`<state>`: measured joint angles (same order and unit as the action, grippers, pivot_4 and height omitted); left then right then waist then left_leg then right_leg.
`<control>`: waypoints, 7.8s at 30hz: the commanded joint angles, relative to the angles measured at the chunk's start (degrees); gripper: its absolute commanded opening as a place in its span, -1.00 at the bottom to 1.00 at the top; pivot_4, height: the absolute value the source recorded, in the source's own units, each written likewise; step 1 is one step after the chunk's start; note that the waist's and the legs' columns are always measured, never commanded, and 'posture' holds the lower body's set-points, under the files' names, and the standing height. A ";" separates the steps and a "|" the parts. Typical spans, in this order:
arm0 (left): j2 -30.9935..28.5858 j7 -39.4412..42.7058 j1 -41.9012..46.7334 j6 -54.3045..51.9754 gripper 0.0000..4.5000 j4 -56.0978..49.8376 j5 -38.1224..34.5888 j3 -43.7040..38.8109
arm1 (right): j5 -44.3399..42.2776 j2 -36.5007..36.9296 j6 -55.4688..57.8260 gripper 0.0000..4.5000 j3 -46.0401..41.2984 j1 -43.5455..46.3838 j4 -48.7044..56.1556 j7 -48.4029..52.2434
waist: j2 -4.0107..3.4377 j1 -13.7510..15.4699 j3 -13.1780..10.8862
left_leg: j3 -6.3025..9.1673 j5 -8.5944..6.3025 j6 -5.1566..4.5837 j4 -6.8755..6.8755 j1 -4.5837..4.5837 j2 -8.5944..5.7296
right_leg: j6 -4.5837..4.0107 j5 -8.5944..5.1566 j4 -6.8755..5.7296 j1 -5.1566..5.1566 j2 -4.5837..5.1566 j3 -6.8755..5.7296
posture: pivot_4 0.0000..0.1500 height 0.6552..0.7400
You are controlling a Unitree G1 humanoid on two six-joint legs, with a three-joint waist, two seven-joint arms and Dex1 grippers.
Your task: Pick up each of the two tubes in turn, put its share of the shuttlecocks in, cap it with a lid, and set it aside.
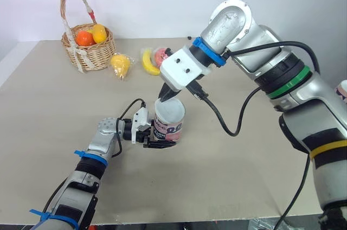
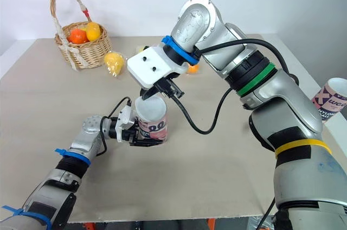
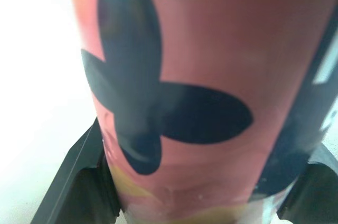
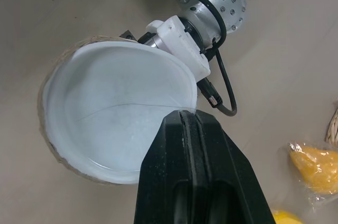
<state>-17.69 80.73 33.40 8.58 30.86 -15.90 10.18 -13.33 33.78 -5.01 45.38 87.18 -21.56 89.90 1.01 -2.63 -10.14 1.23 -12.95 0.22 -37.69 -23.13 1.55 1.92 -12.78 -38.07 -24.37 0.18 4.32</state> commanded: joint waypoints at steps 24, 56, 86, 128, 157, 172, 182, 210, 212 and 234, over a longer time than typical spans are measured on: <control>-0.95 -1.54 -0.96 -0.43 0.33 3.44 1.73 -0.09 | -11.16 4.02 -0.43 -0.98 3.74 8.37 -1.29 2.60 | 0.01 -0.03 0.01 | -0.01 0.00 0.00 0.07 0.09 0.04 | -0.31 -0.12 0.00 0.01 -0.01 -0.03 | 1.00 0.76; -1.67 -1.04 -1.05 -0.86 0.33 3.30 1.73 -0.30 | -2.34 -2.14 -3.71 -0.98 0.96 5.99 -7.33 2.60 | 0.01 -0.03 0.01 | 0.00 0.02 -0.02 0.07 0.10 0.07 | -0.27 -0.07 -0.01 0.01 -0.05 -0.04 | 1.00 0.76; -1.82 -1.73 -0.81 -1.00 0.33 3.26 1.46 -0.49 | 1.76 -0.52 -4.98 -0.77 5.73 0.48 -2.32 2.60 | 0.03 -0.01 0.03 | 0.02 0.01 -0.02 0.09 0.10 0.05 | -0.22 -0.10 -0.01 0.03 -0.04 -0.05 | 1.00 0.76; -1.92 -1.44 -1.25 -1.07 0.33 2.47 1.51 -0.20 | -7.71 4.00 26.43 -0.94 -16.38 -12.08 13.30 2.60 | 0.08 -0.14 0.03 | 0.01 0.04 -0.06 0.18 0.18 0.11 | -0.28 -0.01 -0.02 -0.01 -0.14 -0.03 | 1.00 0.76; -1.64 -2.25 -1.38 -0.38 0.33 3.29 1.78 -0.36 | 11.82 -4.01 10.52 -0.94 -0.39 -12.05 4.81 2.60 | 0.07 -0.25 0.41 | 0.01 0.03 -0.05 0.27 0.70 0.17 | -0.51 -0.15 -0.02 0.40 -0.21 -0.03 | 1.00 0.76; -1.81 -0.31 -1.94 -1.18 0.33 0.98 -0.42 -1.25 | -8.21 5.86 24.12 -0.94 -25.07 -12.14 11.35 1.16 | 0.01 0.00 0.53 | 0.06 0.00 -0.02 0.31 0.12 0.16 | -0.25 -0.12 -0.01 -0.07 -0.22 -0.03 | 1.00 0.76; -4.16 1.57 -2.89 -2.48 0.33 -2.70 -1.49 -1.63 | -15.92 13.42 40.17 -0.94 -44.67 -44.53 37.85 -19.46 | -0.09 -0.20 0.38 | 0.35 -0.14 -0.02 0.40 -0.02 0.16 | -0.29 -0.34 0.00 -0.11 -0.30 -0.17 | 1.00 0.76; -20.71 7.86 -10.31 -8.73 1.00 -12.20 -8.08 -11.68 | -10.24 4.69 38.68 0.97 -34.10 -63.35 37.14 -30.00 | 0.55 -0.17 -0.19 | 0.30 -0.13 0.00 0.33 -0.25 0.16 | -0.21 -0.31 0.03 -0.34 -0.26 -0.16 | 1.00 0.76; -22.13 8.02 -11.54 -8.72 1.00 -12.69 -8.63 -13.02 | -8.63 2.44 36.19 0.97 -32.56 -62.57 35.31 -30.46 | 0.54 -0.12 -0.22 | 0.27 -0.13 0.00 0.34 -0.25 0.23 | -0.24 -0.31 0.03 -0.39 -0.29 -0.15 | 1.00 0.76; -24.90 -1.79 -31.31 -25.03 1.00 -41.54 -21.66 -21.09 | -2.96 -15.72 26.65 0.97 -24.75 -56.96 23.56 -32.30 | 0.60 -0.11 -0.25 | 0.12 -0.07 0.11 0.32 -0.25 0.36 | -0.41 -0.17 -0.07 -0.54 -0.31 -0.18 | 1.00 0.76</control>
<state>-42.00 79.19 2.57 -16.41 -8.28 -36.44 -9.41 -16.53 18.89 23.11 20.55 28.73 2.03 57.56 1.61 -2.73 -10.39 1.34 -13.02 0.33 -37.36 -23.38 1.92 1.51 -12.95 -38.14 -24.92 -0.14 4.14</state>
